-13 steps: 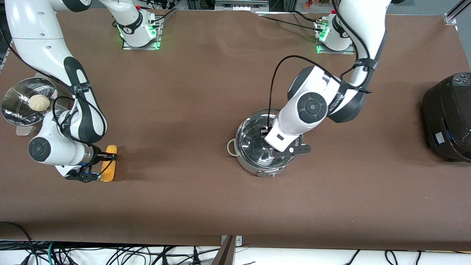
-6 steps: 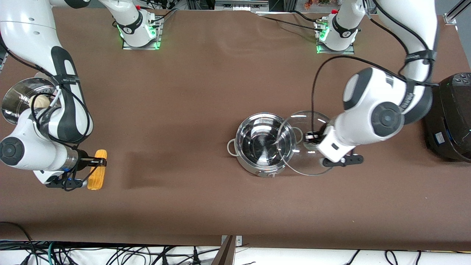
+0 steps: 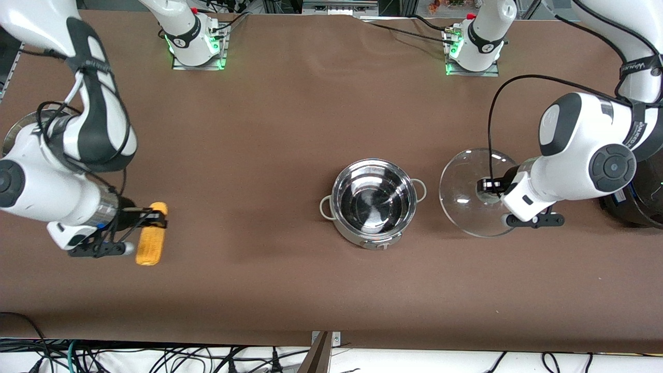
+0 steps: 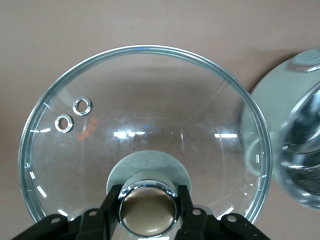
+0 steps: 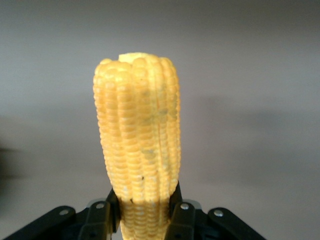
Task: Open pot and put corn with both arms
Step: 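Lift the glass lid with the left gripper while the right gripper lifts the corn, then carry the corn over the open pot with the right gripper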
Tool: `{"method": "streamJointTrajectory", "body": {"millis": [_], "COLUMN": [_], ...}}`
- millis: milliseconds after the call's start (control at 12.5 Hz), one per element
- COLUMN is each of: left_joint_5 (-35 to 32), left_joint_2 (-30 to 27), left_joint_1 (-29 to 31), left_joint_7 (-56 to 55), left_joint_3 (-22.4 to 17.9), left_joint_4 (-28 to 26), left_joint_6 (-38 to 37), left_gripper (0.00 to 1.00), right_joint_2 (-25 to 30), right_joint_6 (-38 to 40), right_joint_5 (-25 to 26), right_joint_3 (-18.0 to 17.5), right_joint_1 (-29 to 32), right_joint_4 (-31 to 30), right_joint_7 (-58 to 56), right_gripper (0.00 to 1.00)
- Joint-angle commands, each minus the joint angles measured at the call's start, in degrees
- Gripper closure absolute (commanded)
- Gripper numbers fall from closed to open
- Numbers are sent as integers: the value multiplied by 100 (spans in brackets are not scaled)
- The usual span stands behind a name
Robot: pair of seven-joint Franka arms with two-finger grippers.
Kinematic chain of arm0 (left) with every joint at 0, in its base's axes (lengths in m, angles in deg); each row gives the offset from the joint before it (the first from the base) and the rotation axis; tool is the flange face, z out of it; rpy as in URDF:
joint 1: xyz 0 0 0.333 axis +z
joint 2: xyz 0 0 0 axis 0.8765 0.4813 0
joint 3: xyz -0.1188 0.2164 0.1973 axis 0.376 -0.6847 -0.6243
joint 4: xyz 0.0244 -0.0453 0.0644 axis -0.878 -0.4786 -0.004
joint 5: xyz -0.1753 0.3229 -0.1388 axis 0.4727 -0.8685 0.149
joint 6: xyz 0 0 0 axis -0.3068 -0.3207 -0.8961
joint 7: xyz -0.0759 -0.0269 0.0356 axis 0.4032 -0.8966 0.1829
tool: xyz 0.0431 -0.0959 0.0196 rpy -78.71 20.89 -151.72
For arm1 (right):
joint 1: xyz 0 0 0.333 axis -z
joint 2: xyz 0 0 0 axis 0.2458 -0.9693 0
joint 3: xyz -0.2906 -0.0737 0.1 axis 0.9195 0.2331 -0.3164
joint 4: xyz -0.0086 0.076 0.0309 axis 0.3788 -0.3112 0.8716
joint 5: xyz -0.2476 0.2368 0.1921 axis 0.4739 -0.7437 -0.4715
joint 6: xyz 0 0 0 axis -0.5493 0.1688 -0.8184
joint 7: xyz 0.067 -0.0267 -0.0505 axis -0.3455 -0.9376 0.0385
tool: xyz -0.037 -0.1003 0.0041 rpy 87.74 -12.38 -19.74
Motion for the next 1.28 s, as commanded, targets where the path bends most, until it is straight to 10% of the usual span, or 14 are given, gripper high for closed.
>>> {"method": "streamJointTrajectory", "body": {"millis": [0,718,1197], "left_joint_5": [-284,-434,-425], "left_joint_2": [-465,-185,422], "left_joint_1": [273,1292,1513], "left_joint_7": [284,1504,1691], "left_joint_3": [77,77,68], "left_joint_4": [-821,-2343,-2282], "left_joint_6": [358,2861,3259], "left_gripper": [100,100,100], "right_joint_2": [-46,-1118,-2094], "right_joint_6": [-13,-2587,-2844], "right_joint_5": [55,29,477], "right_joint_3": [-896,-881,-583], "right_joint_1": [-221,-2489,-3219], "right_joint_4": [234,630,1595], "right_joint_7": [1485,3335,3345], "right_gripper": [60,64,65]}}
